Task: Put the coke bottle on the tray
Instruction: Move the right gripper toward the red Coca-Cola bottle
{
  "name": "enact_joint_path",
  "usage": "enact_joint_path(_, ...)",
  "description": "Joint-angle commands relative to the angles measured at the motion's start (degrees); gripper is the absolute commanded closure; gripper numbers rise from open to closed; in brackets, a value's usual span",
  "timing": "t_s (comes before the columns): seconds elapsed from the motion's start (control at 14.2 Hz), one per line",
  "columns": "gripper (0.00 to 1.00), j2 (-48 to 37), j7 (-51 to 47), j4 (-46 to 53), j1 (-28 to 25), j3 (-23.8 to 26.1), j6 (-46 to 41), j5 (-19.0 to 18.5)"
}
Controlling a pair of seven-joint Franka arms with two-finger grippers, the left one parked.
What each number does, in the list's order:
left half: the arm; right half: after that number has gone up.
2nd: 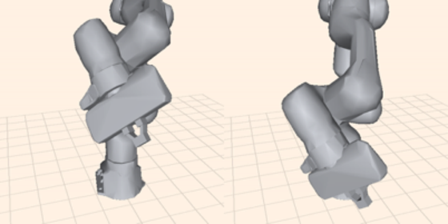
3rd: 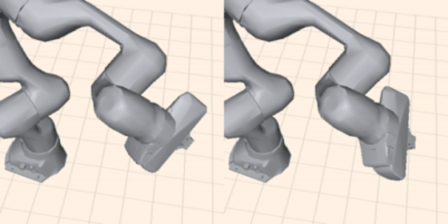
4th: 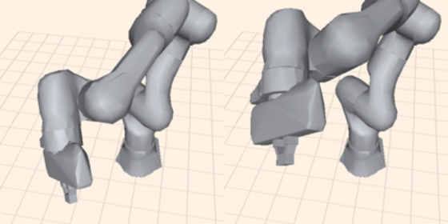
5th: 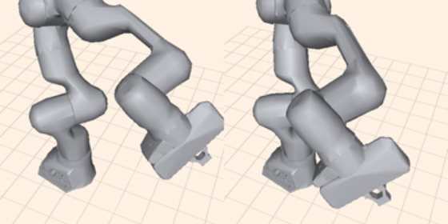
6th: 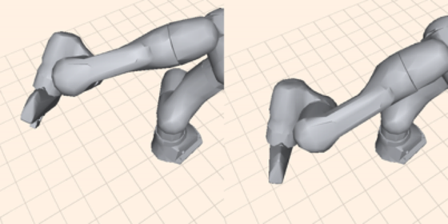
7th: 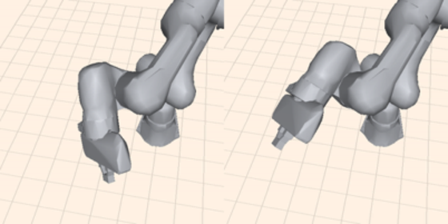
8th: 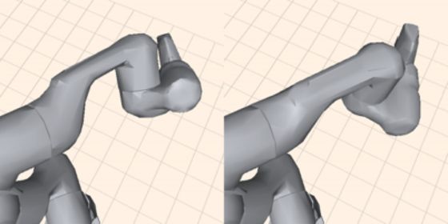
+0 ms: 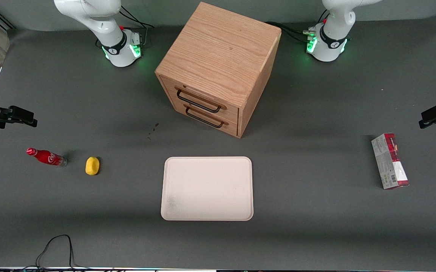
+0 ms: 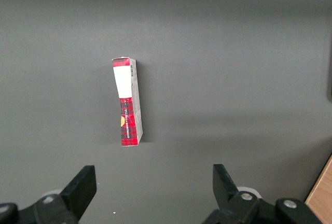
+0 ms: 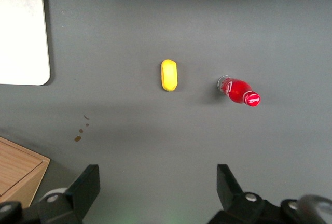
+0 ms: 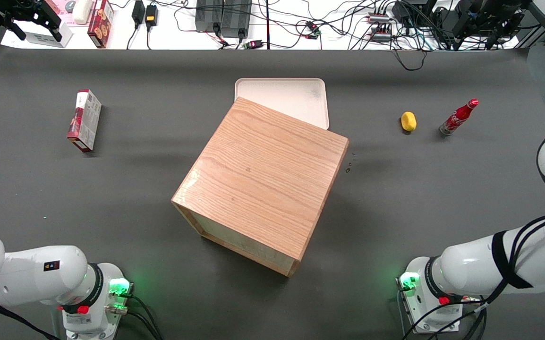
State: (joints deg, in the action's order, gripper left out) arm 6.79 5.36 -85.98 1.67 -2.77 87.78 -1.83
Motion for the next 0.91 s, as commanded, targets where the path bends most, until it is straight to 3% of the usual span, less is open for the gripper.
enact_joint_path(0.0, 0.0, -0.28, -1.49, 0.73, -0.79, -0.4, -1.03, -0.2)
enact_joint_path(0.49, 0.0, -0.02, 0.52, 0.55, 0.26, -1.27, -0.77, -0.11)
enact_joint_path(0.84, 0.0, -0.02, 10.26, 0.64, 0.44, -9.7, 1.16, -0.11)
